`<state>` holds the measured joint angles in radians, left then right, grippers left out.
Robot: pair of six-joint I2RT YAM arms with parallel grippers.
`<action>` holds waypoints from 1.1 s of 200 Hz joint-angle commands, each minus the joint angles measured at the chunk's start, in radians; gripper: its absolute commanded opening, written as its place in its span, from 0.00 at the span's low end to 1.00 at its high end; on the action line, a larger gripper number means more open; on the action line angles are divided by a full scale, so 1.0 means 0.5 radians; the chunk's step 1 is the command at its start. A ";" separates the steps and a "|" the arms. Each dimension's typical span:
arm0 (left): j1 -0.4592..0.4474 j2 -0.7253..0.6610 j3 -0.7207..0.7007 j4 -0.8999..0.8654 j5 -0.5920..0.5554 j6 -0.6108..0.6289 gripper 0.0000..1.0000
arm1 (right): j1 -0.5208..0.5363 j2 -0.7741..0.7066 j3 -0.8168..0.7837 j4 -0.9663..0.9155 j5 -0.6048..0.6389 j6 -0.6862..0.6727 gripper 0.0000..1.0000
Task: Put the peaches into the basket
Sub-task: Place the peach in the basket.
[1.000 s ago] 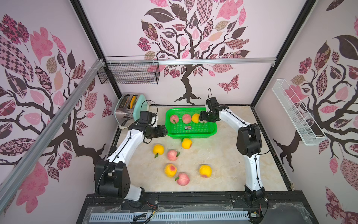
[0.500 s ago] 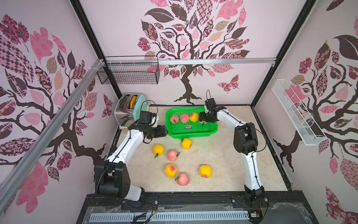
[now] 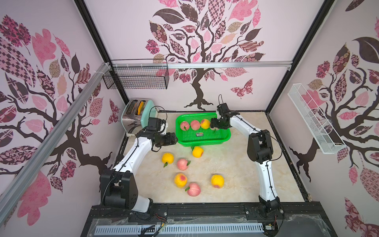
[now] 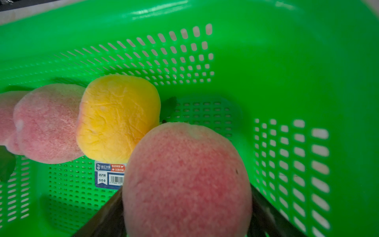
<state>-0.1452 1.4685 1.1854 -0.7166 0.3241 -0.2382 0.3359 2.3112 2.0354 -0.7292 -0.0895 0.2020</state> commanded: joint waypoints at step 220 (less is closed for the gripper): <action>0.006 0.003 0.011 -0.010 0.025 0.023 0.82 | -0.006 -0.353 0.068 -0.079 0.036 -0.054 0.99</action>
<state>-0.1452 1.4685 1.1854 -0.7200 0.3267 -0.2379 0.3359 2.1674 2.0361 -0.7628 -0.0738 0.1894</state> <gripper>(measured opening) 0.822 0.993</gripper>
